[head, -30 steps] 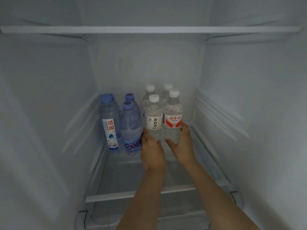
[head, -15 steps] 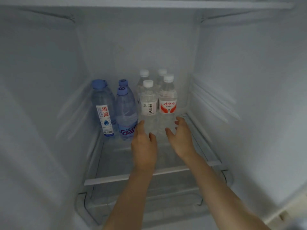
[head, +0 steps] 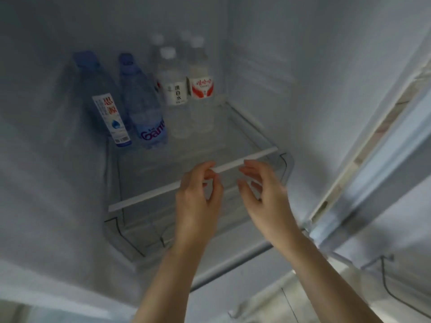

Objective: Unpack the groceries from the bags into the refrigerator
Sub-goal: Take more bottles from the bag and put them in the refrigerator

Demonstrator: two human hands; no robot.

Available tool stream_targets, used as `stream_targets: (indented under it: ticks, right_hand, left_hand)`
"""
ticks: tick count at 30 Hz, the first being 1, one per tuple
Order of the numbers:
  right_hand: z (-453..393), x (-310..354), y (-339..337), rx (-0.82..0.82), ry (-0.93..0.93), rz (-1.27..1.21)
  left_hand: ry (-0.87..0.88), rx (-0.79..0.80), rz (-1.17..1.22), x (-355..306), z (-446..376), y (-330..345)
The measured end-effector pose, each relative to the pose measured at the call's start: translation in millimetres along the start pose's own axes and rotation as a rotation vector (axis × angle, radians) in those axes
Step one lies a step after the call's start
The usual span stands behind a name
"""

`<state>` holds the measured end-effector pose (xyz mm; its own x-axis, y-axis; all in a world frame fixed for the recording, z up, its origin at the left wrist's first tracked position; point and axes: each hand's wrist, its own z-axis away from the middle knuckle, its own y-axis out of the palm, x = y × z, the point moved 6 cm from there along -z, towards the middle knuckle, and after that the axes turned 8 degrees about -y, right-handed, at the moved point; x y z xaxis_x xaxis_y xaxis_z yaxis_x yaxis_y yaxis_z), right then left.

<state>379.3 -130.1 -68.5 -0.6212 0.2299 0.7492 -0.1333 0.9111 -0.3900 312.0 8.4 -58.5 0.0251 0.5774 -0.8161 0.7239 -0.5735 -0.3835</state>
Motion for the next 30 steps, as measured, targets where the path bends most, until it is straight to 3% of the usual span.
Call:
stream_targets:
  ticks: [4, 14, 18, 23, 30]
  right_hand:
    - [62.8, 0.5, -25.2, -0.070, 0.027, 0.063]
    - [226.1, -16.9, -100.5, -0.161, 0.386, 0.216]
    - [300.8, -15.6, -136.4, -0.189, 0.537, 0.288]
    - [395.4, -12.5, -188.7, -0.306, 0.733, 0.331]
    - [531.9, -1.2, -271.3, -0.398, 0.887, 0.391]
  left_hand:
    - [0.070, 0.168, 0.028, -4.7, 50.5, 13.4]
    - [0.126, 0.594, -0.054, 6.8, 176.6, 66.3]
    - [0.165, 0.839, -0.103, -1.7, 244.1, 96.0]
    - [0.246, 1.102, -0.105, -33.7, 333.2, 132.3]
    - [0.331, 1.329, -0.063, -103.5, 470.3, 183.0]
